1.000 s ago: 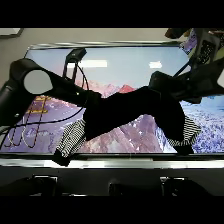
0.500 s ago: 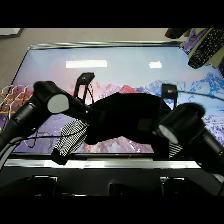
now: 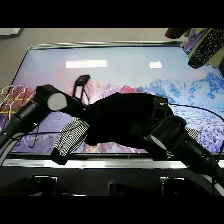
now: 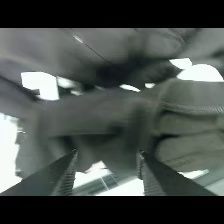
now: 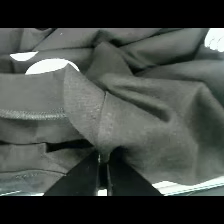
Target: Fold the clothes and pants, and hang the long-sleeved shirts on hangers.
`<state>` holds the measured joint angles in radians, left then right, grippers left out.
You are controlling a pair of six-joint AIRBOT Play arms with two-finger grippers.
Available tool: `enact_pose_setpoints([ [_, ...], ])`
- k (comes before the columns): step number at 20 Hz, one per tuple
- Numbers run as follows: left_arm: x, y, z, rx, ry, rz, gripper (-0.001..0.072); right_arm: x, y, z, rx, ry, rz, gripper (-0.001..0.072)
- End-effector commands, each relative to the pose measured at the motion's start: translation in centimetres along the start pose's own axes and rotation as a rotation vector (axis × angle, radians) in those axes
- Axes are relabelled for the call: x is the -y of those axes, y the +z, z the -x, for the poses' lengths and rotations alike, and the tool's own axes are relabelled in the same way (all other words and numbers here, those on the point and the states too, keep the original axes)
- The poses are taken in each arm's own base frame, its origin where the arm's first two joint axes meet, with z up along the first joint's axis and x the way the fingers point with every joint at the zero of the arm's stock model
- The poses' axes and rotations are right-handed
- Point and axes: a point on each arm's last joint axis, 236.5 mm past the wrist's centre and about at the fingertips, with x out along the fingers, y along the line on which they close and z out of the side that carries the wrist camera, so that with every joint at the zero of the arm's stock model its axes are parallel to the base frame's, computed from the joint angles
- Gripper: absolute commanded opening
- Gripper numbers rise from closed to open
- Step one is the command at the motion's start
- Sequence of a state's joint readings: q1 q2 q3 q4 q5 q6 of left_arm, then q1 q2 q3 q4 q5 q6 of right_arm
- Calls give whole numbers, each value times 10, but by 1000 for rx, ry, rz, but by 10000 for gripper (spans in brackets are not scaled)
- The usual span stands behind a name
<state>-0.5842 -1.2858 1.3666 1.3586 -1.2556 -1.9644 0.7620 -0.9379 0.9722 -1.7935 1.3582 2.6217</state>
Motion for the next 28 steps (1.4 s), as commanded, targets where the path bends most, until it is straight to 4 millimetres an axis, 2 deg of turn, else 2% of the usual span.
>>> enact_pose_setpoints([
  [1, -79, 25, 47, 73, 53, 51, 485, -5, -4, -2, -16, 20, 1, 33],
  [2, -111, 29, 65, 105, 83, 77, 485, -5, -4, -2, -14, 21, 14, 33],
  [4, -179, 25, 97, 128, 166, 85, 478, -6, -4, -2, -15, 24, 30, 33],
  [5, -214, 18, 110, 113, 219, 77, 478, -6, -5, -2, -18, 25, 36, 33],
  [6, -239, 6, 118, 81, 248, 106, 478, -6, -6, -2, -21, 26, 37, 33],
  [8, -278, -16, 130, 36, 278, 204, 460, -7, -7, -2, -25, 29, 36, 33],
  [10, -310, -23, 139, 72, 312, 356, 463, -7, -7, -2, -26, 28, 35, 33],
  [11, -324, -25, 139, 115, 303, 434, 529, -7, -7, -2, -27, 28, 35, 33],
  [13, -344, -34, 130, 153, 265, 494, 558, -6, -7, -2, -28, 26, 36, 33],
  [17, -362, -76, 103, 75, 227, 473, 558, -2, -10, -2, -39, 6, 36, 33],
  [23, -379, -116, 81, -19, 259, 416, 557, -1, -10, -2, -39, 2, 39, 33],
  [28, -373, -161, 38, -136, 225, 405, 554, 0, -9, -2, -34, -1, 40, 33],
])
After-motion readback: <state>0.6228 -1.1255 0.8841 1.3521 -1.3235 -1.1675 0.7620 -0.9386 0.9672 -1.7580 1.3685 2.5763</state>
